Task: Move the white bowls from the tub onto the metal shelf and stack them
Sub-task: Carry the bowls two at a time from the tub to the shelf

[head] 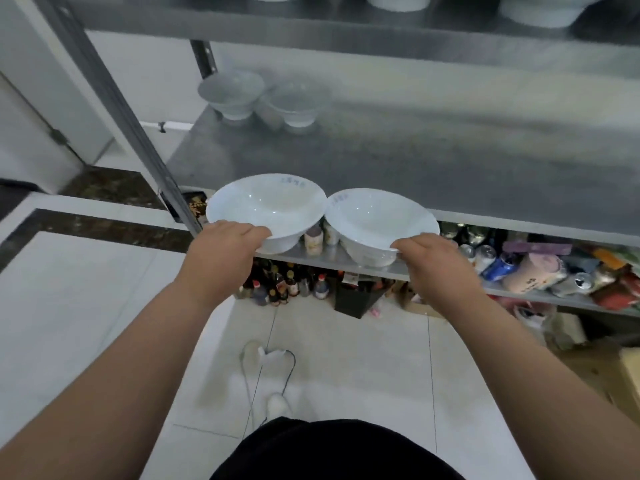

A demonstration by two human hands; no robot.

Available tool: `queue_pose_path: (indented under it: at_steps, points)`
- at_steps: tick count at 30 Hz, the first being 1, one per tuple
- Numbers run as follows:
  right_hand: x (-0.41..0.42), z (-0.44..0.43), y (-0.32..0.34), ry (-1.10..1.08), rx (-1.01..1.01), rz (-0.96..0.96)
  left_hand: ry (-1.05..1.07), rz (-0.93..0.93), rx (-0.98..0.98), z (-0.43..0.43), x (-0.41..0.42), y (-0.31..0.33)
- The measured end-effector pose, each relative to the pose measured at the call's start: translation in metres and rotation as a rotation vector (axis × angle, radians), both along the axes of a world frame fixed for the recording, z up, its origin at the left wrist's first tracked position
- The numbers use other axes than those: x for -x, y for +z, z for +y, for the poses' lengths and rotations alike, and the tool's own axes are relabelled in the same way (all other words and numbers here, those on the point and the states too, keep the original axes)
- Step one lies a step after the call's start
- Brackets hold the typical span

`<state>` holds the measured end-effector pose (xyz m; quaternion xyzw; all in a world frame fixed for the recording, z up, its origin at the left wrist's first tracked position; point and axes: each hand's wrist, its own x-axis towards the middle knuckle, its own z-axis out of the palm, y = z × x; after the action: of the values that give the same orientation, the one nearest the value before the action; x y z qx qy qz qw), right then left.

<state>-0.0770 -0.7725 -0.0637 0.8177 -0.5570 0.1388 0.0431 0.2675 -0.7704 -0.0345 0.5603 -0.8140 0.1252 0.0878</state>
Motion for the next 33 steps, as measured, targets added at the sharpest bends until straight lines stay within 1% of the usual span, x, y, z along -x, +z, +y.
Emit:
queue_pose_path:
  at_steps: [3,6,13,16,20,21,23,24,28,30,33]
  points:
    - [-0.015,-0.028,-0.001,-0.041,0.012,-0.008,-0.026,0.007,-0.003,-0.036,-0.017,-0.005]
    - [-0.021,-0.05,-0.002,-0.093,0.007,0.042,-0.086,0.012,-0.024,-0.071,-0.023,-0.015]
    - [-0.015,-0.086,-0.005,-0.273,-0.009,0.1,-0.19,-0.012,-0.068,-0.132,0.003,-0.03]
    - [0.002,-0.103,-0.013,-0.305,-0.017,0.114,-0.2,-0.052,-0.053,-0.151,0.024,-0.04]
    - [0.032,-0.129,-0.033,-0.326,0.008,0.088,-0.216,-0.044,-0.022,-0.18,0.057,-0.05]
    - [0.04,-0.136,-0.038,-0.318,0.012,0.071,-0.195,-0.035,-0.039,-0.189,0.066,-0.051]
    - [0.054,-0.152,-0.045,-0.32,-0.007,0.046,-0.137,-0.041,-0.142,-0.206,0.084,-0.057]
    - [0.061,-0.159,-0.047,-0.326,-0.009,0.043,-0.13,-0.028,-0.149,-0.213,0.091,-0.06]
    - [0.089,-0.185,-0.055,-0.296,0.066,0.02,-0.18,-0.006,-0.073,-0.239,0.114,-0.075]
    - [0.104,-0.201,-0.059,-0.284,0.067,0.01,-0.198,-0.002,-0.05,-0.255,0.126,-0.08]
    - [0.123,-0.225,-0.063,-0.327,0.033,0.012,-0.178,-0.029,-0.037,-0.278,0.149,-0.083]
